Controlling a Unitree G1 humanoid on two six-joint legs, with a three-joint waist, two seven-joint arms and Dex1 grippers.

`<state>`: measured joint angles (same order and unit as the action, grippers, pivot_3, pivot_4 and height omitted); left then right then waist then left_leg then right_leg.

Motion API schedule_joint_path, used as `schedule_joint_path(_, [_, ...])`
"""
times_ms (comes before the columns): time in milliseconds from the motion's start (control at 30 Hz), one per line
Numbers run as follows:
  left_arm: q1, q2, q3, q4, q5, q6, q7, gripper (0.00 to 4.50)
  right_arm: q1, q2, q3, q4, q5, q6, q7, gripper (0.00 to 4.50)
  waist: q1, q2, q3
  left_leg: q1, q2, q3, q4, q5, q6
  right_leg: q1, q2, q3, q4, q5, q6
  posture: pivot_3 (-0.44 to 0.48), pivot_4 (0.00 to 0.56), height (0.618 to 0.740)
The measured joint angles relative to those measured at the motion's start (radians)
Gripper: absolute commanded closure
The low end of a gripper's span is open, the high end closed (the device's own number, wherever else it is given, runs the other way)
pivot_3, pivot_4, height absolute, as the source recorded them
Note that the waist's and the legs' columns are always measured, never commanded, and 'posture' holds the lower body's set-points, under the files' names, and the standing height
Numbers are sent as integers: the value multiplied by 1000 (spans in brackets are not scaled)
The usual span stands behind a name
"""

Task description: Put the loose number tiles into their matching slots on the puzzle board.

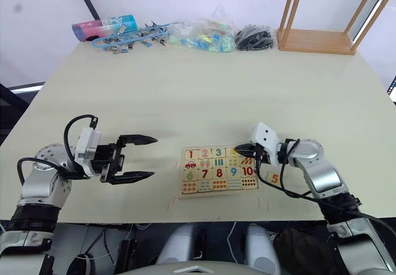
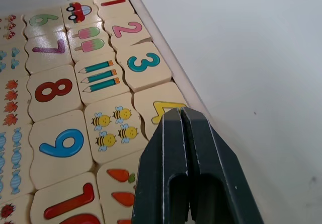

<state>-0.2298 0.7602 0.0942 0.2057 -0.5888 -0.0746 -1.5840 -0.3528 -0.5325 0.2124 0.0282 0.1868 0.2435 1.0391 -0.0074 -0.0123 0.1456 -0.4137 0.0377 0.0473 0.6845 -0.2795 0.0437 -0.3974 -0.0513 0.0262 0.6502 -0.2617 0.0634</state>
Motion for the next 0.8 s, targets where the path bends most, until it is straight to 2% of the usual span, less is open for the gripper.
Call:
schedule_joint_path(100, [25,-16,6,-3,10,9,30,0,112,-19,-99,-122,84,14,-13,4470,1,0,0,0,0,0,0,0,0,0,0,0,0,0,0,0,150,737])
schedule_joint_path(267, [70,-28,8,-12,68,30,127,0,264,-21,-230,-228,145,0,-72,4470,4,0,0,0,0,0,0,0,0,0,0,0,1,0,0,0,150,737])
schedule_joint_path(400, [79,-54,15,-12,87,49,214,0,385,-27,-319,-259,177,-52,-86,4470,9,0,0,0,0,0,0,0,0,0,0,0,1,0,0,0,150,737])
schedule_joint_path(433, [79,-58,17,-12,88,49,229,0,409,-32,-336,-258,177,-63,-86,4241,9,0,0,0,0,0,0,0,0,0,0,1,1,0,0,0,150,737])
schedule_joint_path(467, [79,-59,17,-12,89,49,234,0,416,-33,-341,-258,177,-68,-86,4241,9,0,0,0,0,0,0,0,0,0,0,1,1,0,0,0,150,737])
schedule_joint_path(500, [80,-61,19,-12,89,49,239,0,424,-35,-347,-258,177,-73,-86,3676,9,0,0,0,0,0,0,0,0,0,0,1,1,0,0,0,150,737])
schedule_joint_path(567, [81,-79,35,-9,92,44,269,0,499,-23,-419,-257,204,-140,-85,3258,9,0,-1,1,0,0,0,0,0,1,0,1,1,0,0,0,150,737])
schedule_joint_path(633, [125,-70,67,24,91,38,269,0,606,-25,-518,-227,246,-195,-54,2277,16,0,-1,1,0,1,-1,0,0,1,0,1,-1,0,0,0,150,737])
schedule_joint_path(667, [131,-68,70,35,91,38,265,0,627,-26,-540,-212,254,-214,-40,2041,17,0,-1,1,0,1,0,0,0,1,0,1,-1,0,0,0,150,737])
schedule_joint_path(700, [133,-67,73,40,91,37,258,0,644,-26,-555,-203,260,-232,-27,1619,18,0,-1,1,0,1,0,0,0,1,0,1,-1,0,0,0,150,737])
schedule_joint_path(733, [136,-65,86,42,91,33,249,0,672,-26,-584,-201,287,-258,-3,960,18,0,-1,2,0,1,0,0,0,2,0,1,0,0,0,0,150,737])
schedule_joint_path(800, [137,-59,97,42,88,26,241,0,687,-26,-610,-200,307,-279,17,161,18,0,-1,5,1,1,0,0,0,5,0,2,0,0,0,0,150,737])
